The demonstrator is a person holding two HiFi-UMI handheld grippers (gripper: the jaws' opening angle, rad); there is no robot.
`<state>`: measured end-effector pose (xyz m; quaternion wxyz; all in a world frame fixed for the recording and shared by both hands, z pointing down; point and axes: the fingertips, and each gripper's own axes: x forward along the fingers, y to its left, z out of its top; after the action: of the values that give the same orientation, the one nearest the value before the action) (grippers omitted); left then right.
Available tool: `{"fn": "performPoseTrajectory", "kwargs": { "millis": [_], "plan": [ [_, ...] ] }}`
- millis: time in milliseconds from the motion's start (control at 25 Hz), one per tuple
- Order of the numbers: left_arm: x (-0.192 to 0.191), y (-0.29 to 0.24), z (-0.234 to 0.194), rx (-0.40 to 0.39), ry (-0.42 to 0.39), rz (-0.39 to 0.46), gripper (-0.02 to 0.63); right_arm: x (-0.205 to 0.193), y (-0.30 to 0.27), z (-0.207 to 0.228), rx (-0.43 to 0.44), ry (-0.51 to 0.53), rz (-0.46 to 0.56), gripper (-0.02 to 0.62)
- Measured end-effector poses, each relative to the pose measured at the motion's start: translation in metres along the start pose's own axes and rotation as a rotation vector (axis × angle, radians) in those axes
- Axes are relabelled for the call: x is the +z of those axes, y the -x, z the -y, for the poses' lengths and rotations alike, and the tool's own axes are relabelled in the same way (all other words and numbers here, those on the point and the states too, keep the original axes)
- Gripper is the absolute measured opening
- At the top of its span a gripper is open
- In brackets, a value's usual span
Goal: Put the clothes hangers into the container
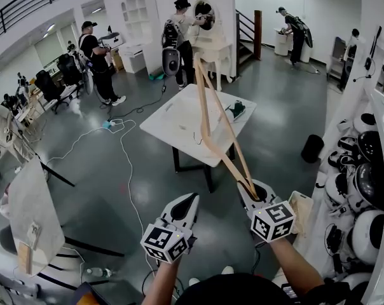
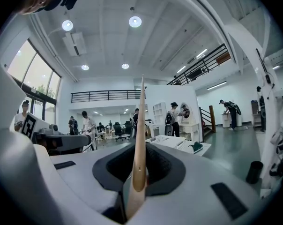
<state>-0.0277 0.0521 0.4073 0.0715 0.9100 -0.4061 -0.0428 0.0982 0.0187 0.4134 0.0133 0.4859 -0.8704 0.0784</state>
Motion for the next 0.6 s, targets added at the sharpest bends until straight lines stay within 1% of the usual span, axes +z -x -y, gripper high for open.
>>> {"fn": "performPoseTrajectory", "kwargs": {
  "millis": [360, 600],
  "plan": [
    [-0.006, -0.034, 0.016, 0.031, 0.002, -0.011, 0.003, -0.001, -0.001, 0.037, 0.03, 0.007, -0.013, 0.063],
    [-0.007, -0.042, 0.023, 0.048, 0.011, -0.005, 0.003, 0.0, 0.001, 0.055, 0.036, -0.02, -0.003, 0.063]
  ]
}}
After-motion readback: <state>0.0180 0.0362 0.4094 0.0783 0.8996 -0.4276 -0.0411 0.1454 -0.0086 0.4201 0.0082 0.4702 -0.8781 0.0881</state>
